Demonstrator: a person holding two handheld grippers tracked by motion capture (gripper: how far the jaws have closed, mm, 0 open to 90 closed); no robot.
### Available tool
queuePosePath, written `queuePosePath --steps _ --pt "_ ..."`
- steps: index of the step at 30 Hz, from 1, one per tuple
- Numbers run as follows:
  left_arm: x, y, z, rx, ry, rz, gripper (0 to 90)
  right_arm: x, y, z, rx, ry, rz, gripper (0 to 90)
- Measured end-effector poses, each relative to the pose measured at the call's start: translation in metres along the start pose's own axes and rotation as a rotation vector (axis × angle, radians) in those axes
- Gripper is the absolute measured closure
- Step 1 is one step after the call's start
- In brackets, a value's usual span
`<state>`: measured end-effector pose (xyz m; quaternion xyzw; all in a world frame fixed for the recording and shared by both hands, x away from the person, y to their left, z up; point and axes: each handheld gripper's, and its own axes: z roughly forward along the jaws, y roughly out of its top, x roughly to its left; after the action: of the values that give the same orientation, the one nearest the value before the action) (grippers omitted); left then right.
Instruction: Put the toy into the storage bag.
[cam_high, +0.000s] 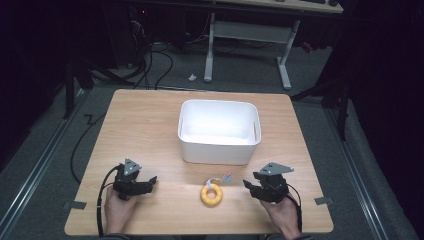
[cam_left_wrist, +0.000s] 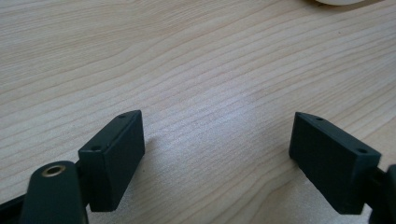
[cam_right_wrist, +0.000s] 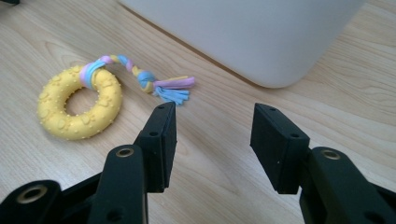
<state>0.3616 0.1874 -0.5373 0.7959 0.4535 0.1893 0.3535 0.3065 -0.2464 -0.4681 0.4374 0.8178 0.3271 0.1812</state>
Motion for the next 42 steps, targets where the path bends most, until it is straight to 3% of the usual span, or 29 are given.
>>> queuePosePath --steps 22,31,42 --pt "0.0 0.0 0.0 0.0 -0.001 0.0 18.6 0.024 0.021 0.017 0.052 0.086 -0.09 56.4" --pt "0.0 0.0 0.0 0.0 -0.001 -0.001 18.6 0.042 0.032 0.033 0.105 0.131 -0.153 59.3" --pt "0.0 0.0 0.0 -0.001 -0.001 -0.001 18.6 0.054 0.037 0.048 0.139 0.176 -0.172 59.2"
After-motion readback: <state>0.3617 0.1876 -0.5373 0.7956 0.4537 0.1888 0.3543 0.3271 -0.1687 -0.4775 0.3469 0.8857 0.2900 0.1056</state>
